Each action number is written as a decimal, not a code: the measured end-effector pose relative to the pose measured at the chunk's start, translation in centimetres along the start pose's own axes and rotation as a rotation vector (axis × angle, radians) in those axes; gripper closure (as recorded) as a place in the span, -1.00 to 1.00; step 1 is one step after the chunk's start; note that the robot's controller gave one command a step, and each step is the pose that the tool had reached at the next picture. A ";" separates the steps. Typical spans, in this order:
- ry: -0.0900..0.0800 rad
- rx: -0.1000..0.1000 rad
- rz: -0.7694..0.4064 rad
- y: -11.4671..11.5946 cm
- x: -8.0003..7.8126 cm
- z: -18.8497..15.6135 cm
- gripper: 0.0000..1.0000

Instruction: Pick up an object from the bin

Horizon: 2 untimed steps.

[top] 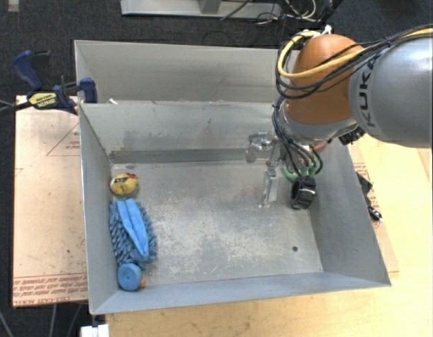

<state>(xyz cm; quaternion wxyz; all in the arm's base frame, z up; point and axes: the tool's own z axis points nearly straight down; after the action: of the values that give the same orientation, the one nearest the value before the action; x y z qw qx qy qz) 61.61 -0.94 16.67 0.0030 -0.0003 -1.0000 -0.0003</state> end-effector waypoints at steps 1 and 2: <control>-0.007 0.000 0.000 0.0 -0.1 -0.5 -1.00; -0.008 0.000 -0.001 -0.1 -0.1 -0.4 -1.00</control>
Offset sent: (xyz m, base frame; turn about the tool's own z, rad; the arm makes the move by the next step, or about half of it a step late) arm -0.0238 -0.0875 -0.0501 -0.0080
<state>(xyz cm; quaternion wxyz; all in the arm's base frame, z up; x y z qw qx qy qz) 61.75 -1.01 17.10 -0.0007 0.0004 -1.0000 -0.0005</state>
